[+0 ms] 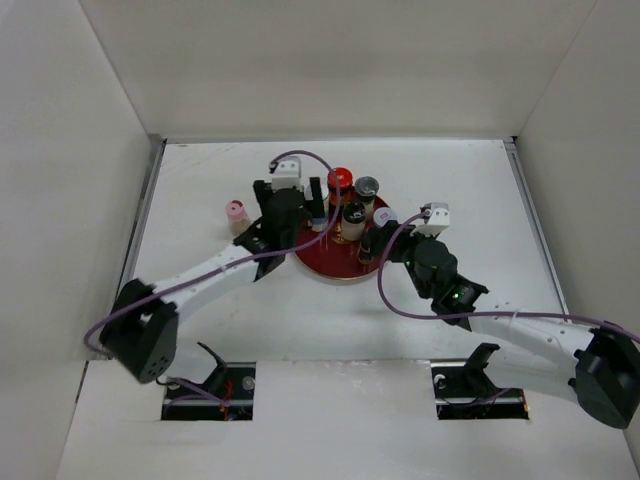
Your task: Organize the condiment bottles
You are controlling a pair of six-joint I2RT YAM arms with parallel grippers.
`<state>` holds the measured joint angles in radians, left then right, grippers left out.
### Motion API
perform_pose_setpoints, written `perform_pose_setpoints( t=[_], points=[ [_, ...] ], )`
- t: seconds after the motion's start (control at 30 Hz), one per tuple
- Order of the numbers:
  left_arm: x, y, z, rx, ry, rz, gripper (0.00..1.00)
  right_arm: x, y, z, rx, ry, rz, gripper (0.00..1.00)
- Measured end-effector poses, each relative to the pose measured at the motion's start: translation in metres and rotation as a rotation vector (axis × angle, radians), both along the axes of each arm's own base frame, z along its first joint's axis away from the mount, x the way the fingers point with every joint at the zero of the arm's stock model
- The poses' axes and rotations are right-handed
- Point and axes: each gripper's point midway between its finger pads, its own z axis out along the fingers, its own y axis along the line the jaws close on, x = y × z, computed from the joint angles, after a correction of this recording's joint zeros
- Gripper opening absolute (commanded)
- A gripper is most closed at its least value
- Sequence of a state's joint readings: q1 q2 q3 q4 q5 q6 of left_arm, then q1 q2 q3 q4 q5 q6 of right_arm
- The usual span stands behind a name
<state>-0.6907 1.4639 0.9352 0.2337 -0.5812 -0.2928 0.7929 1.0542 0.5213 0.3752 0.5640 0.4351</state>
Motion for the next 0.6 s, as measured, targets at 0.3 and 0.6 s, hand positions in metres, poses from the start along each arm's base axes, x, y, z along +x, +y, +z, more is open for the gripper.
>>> perform_pose_setpoints(
  t=[0.3,0.6],
  points=[
    [-0.017,0.130,0.063,-0.125,-0.096,0.316,0.93,0.001,0.001,-0.004,-0.006,0.010,0.000,0.95],
    [-0.003,0.162,-0.061,0.027,0.186,0.432,0.83,0.000,0.004,-0.007,-0.006,0.018,0.016,0.96]
  ],
)
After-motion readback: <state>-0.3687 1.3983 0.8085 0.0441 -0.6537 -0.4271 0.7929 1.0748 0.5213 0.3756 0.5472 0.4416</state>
